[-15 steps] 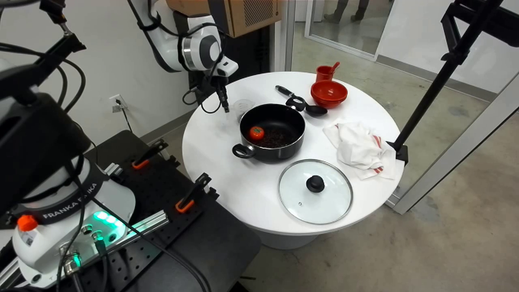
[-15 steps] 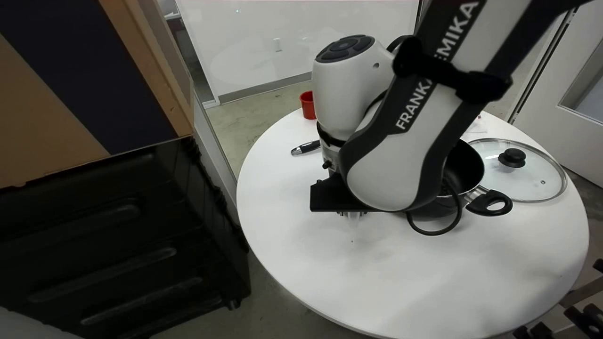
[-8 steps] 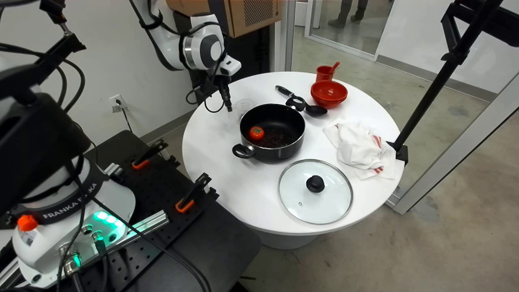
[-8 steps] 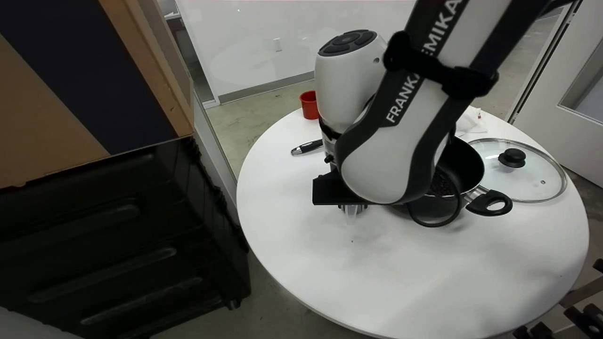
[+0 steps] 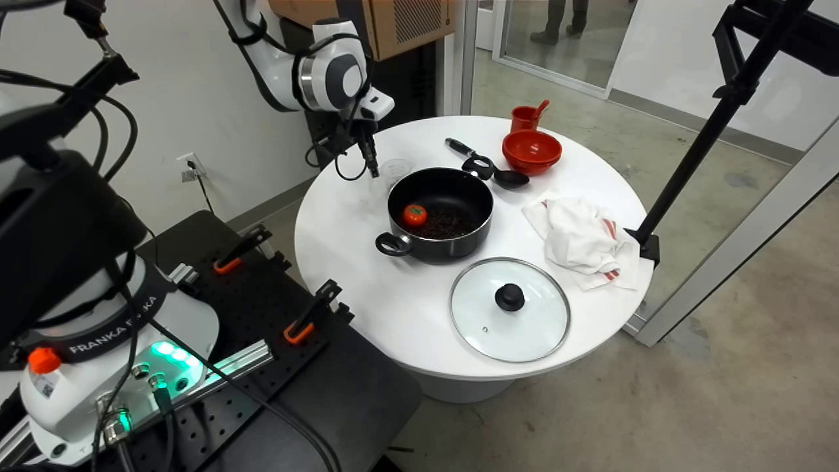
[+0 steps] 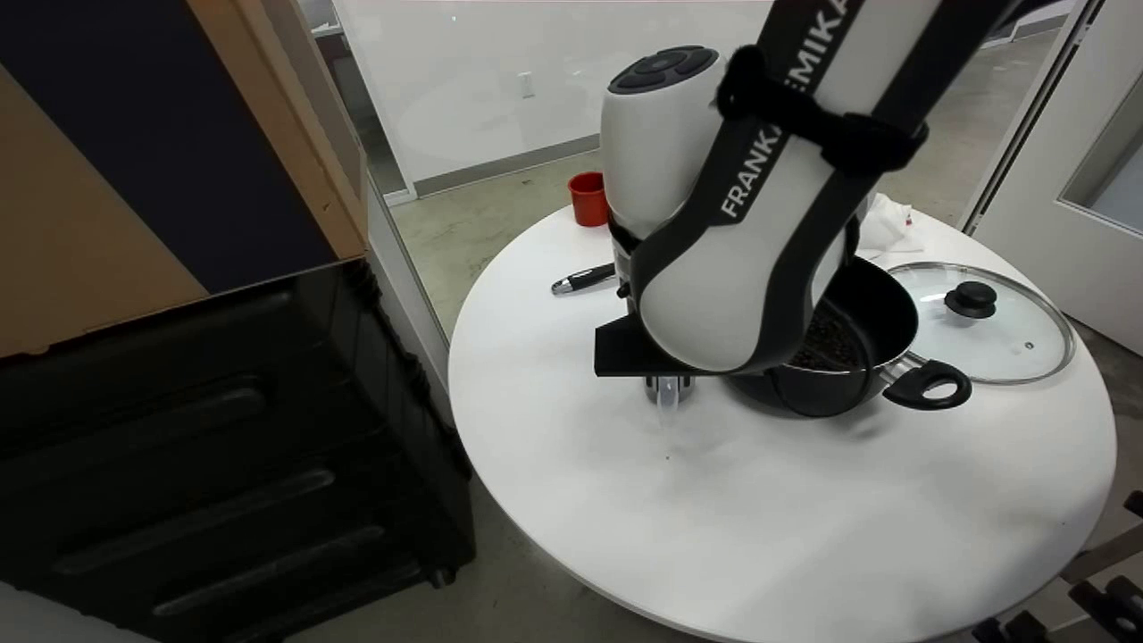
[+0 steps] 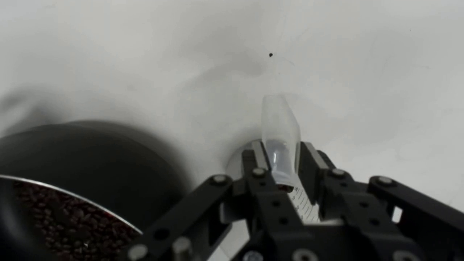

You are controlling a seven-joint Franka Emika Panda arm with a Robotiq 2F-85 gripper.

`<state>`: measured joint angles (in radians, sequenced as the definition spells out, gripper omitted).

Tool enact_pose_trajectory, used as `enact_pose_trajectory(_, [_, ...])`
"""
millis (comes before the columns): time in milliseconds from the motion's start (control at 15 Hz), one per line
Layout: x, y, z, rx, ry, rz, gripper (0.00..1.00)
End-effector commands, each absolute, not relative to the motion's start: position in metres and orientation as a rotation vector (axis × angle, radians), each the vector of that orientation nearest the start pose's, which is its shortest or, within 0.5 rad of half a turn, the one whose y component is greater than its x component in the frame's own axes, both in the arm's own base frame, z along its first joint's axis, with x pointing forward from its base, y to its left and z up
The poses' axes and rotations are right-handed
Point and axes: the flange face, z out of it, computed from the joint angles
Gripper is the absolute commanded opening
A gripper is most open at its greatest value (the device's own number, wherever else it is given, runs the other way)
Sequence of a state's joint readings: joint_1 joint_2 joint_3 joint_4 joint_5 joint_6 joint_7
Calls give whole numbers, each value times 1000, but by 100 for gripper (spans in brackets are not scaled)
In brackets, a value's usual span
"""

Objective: Move the object from the measuring cup into the pot

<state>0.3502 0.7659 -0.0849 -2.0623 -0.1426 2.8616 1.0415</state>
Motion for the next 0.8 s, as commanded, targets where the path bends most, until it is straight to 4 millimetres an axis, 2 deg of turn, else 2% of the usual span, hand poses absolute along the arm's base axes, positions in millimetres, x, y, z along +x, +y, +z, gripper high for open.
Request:
enact_pose_trajectory(0, [550, 156, 62, -3050, 951, -145, 7])
enact_pose_trajectory(200, [548, 159, 70, -3040, 979, -132, 7])
enact_pose_trajectory(333, [546, 165, 89, -3016, 995, -117, 7])
enact_pose_trajectory(533, [551, 176, 130, -2987, 983, -138, 7])
enact_pose_trajectory(733, [565, 181, 169, -2972, 993, -142, 7])
